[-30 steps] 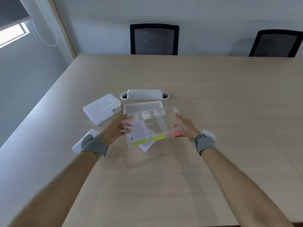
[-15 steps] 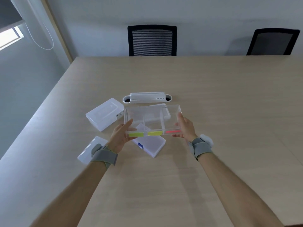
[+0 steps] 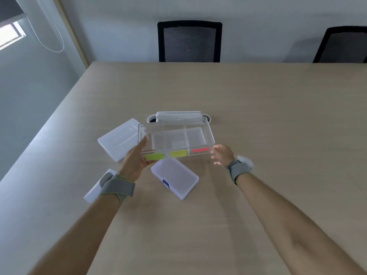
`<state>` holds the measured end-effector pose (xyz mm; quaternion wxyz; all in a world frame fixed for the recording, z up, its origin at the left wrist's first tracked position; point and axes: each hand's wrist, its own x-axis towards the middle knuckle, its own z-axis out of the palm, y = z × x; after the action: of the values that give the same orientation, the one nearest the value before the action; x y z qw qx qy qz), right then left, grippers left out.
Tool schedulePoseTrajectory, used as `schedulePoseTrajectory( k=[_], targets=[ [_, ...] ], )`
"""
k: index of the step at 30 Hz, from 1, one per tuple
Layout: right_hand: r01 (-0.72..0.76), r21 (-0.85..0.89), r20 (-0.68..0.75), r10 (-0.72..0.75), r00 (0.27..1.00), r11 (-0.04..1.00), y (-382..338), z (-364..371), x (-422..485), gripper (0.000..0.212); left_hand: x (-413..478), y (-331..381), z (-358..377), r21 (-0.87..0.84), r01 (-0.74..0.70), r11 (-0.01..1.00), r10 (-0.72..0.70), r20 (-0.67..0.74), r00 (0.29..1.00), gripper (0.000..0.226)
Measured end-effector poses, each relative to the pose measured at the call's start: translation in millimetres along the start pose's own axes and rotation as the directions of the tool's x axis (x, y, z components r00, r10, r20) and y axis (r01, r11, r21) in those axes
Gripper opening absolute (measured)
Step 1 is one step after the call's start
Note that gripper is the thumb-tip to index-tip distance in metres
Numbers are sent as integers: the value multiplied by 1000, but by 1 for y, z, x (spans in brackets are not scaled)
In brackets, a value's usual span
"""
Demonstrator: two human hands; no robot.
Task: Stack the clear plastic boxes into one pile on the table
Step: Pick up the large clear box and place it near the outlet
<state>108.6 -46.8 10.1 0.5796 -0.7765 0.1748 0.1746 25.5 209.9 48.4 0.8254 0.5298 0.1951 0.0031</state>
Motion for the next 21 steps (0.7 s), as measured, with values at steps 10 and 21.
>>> schedulePoseTrajectory(
  k=[10, 21],
  targets=[
    [13, -375, -36, -28, 999, 927, -4, 12, 41, 52, 5, -6, -15, -6, 4, 1000, -4, -63, 998, 18],
    [17, -411, -63, -47, 997, 911, -3, 21, 50, 45, 0, -10, -22, -35, 63, 997, -67, -142, 988, 24]
  ],
)
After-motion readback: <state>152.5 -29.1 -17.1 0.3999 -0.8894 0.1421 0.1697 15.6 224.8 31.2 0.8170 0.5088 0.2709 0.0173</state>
